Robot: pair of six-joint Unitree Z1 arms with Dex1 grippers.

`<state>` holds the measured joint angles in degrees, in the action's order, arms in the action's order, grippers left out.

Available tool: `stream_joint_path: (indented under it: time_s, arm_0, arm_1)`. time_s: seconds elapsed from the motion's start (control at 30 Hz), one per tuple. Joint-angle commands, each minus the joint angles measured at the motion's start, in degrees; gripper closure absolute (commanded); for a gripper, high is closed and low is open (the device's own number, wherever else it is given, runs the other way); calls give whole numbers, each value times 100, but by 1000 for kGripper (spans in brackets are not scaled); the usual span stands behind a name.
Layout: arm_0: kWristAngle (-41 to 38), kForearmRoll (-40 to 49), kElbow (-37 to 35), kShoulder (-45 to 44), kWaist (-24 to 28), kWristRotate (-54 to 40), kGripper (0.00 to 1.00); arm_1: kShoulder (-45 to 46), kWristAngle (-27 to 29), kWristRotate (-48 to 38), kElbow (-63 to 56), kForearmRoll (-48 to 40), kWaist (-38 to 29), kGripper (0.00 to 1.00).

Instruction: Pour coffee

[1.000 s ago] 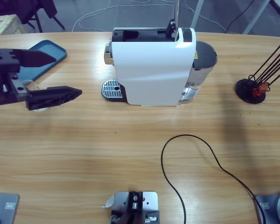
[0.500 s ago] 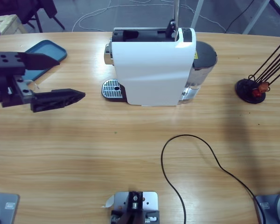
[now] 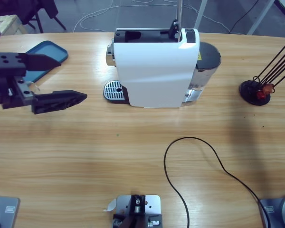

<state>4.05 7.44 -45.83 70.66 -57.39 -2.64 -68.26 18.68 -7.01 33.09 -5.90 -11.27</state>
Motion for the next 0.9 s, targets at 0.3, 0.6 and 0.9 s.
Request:
stream_joint_path:
  time_s: [0.3, 0.6, 0.9]
  arm_0:
    - [114, -59, 243, 202, -100, 71, 0]
    - [114, -59, 245, 211, -109, 71, 0]
    - [122, -59, 248, 239, -234, 89, 0]
  arm_1:
    - [-112, -22, -81, -312, -282, 20, 626]
    - [-273, -36, -83, -277, -324, 32, 603]
    - [-316, -50, -81, -229, -454, 87, 782]
